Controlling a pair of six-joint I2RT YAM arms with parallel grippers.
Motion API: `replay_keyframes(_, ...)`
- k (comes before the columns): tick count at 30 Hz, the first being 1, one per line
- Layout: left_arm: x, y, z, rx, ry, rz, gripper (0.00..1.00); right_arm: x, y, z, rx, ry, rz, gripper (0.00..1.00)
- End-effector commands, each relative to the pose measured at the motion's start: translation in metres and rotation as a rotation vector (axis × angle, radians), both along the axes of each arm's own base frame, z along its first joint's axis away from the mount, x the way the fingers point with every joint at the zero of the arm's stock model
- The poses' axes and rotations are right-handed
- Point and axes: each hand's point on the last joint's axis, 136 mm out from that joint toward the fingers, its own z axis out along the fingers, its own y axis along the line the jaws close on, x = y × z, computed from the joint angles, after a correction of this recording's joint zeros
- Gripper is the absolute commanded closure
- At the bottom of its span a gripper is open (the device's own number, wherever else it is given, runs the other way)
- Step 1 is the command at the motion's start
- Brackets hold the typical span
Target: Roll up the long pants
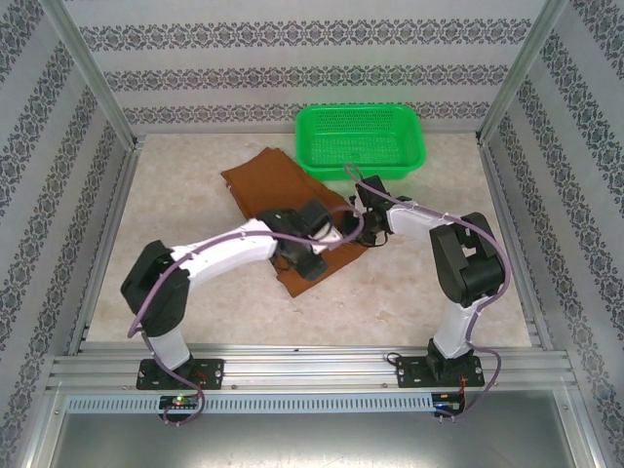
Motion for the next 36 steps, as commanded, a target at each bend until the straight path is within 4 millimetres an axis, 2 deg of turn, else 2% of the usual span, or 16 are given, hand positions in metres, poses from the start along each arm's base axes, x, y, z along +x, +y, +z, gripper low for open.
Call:
replay_keyframes(1,0.013,-0.004,-0.014,0.069,-0.101,-0.018,0.54,-0.013,-0.006,0.000,0.013,0.026,-0.011,0.94)
replay_keyframes(5,0.014,0.003,-0.028,0.145,-0.116,-0.037,0.50,-0.019,-0.011,-0.002,0.014,0.030,-0.024,0.94)
replay_keyframes(9,0.002,0.003,-0.045,0.164,-0.049,-0.068,0.48,-0.019,-0.013,-0.002,0.023,0.029,-0.033,0.95)
replay_keyframes(14,-0.013,0.000,-0.054,0.165,0.016,-0.099,0.46,-0.020,-0.011,-0.004,0.036,0.033,-0.035,0.95)
replay_keyframes(21,-0.021,0.025,-0.093,0.327,0.086,-0.087,0.45,-0.024,-0.011,-0.012,0.037,0.054,-0.036,0.97)
replay_keyframes(26,-0.016,0.042,-0.101,0.428,0.074,-0.077,0.43,-0.025,-0.013,-0.012,0.036,0.048,-0.044,0.97)
replay_keyframes(28,-0.015,0.048,-0.106,0.462,0.075,-0.074,0.36,-0.025,-0.012,-0.011,0.040,0.048,-0.041,0.97)
replay_keyframes(30,-0.014,0.057,-0.116,0.506,0.102,-0.064,0.36,-0.024,-0.012,-0.010,0.041,0.046,-0.039,0.97)
replay_keyframes(33,-0.007,0.065,-0.126,0.527,0.117,-0.014,0.54,-0.023,-0.012,-0.009,0.039,0.043,-0.037,0.97)
replay_keyframes(36,0.003,0.071,-0.131,0.532,0.094,0.026,0.83,-0.022,-0.011,-0.008,0.047,0.042,-0.033,0.97)
